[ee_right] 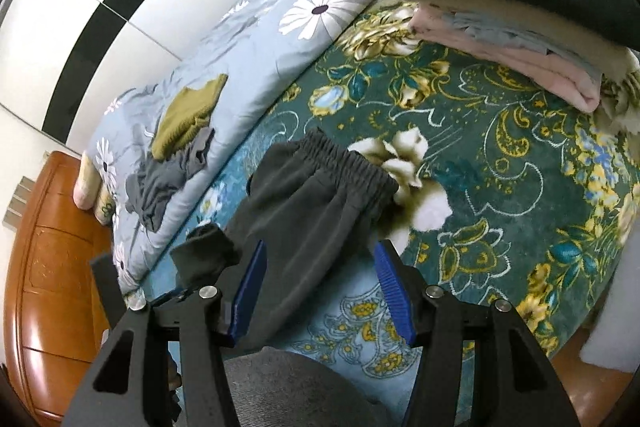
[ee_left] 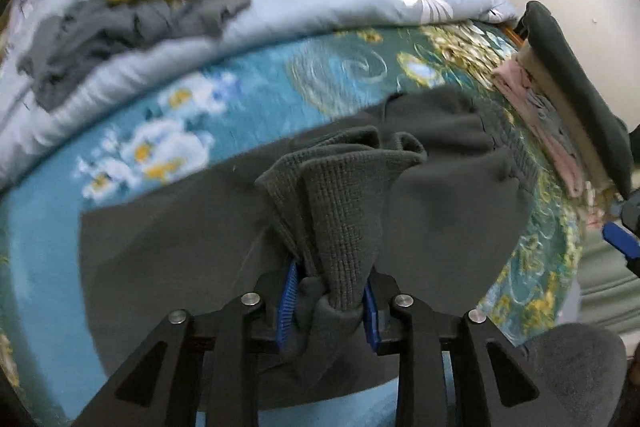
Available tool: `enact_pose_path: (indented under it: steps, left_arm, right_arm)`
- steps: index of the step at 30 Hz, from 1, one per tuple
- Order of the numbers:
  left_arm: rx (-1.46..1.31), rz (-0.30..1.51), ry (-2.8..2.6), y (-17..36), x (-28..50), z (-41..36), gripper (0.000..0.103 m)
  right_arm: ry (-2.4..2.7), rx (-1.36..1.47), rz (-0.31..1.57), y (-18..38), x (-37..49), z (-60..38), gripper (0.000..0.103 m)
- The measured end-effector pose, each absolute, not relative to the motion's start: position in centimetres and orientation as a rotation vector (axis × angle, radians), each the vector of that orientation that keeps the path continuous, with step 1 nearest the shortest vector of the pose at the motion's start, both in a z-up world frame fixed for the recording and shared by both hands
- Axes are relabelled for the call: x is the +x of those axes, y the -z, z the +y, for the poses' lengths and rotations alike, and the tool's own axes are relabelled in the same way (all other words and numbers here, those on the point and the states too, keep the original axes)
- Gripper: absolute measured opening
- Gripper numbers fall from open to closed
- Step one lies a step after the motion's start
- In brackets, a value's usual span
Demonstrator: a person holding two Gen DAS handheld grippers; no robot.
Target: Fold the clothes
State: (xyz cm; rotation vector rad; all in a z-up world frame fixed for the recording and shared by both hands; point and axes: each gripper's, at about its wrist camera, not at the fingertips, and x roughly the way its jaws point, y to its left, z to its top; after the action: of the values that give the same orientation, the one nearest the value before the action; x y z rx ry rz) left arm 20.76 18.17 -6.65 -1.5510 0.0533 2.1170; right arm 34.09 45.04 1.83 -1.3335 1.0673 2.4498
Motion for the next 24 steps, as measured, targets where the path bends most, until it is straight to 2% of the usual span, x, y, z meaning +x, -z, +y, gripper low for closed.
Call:
enact_pose_path:
  steps: [1,2,4,6,11,14,18,24]
  left_arm:
    - [-1.558,-0.003,-2.087,6.5,20.8,17.5,0.037]
    - [-1.562,-0.061,-2.056,6.4,20.8,16.8,0.053]
    - [-1.543,-0.194,-2.004,6.1,20.9,15.4,0.072]
    - [-1.520,-0.293,-1.993,5.5,20.9,14.4,0.072]
    - [-1.513,-0.356,-2.023,4.5,20.4,12.3,0.073]
    - [-1.536,-0.382,-2.107,4.5,19.7,9.6,0.073]
    - [-1.644,-0.278,-2.298,6.4,19.0,5.5,0.073]
    - [-1.785,-0.172,-2.221,10.5,20.8,5.2,0.073]
  right_arm:
    - [-2.449,-1.340,1.068,-1.7,33.9,44.9,0.057]
    - [-2.450,-1.344,1.076,-1.6,33.6,44.8,0.057]
    - [-2.454,-1.356,1.101,-1.4,32.6,44.5,0.057]
    - [-2.463,-1.372,1.121,-1.2,31.4,43.8,0.058]
    - [-2.489,-1.483,1.201,-0.9,27.8,40.6,0.058]
    - [-2.461,-1.625,1.215,-0.5,25.7,38.2,0.063]
    - [-2.401,-1.803,1.164,0.9,23.0,34.7,0.064]
    - [-2.354,-1.966,1.083,2.8,19.7,30.0,0.063]
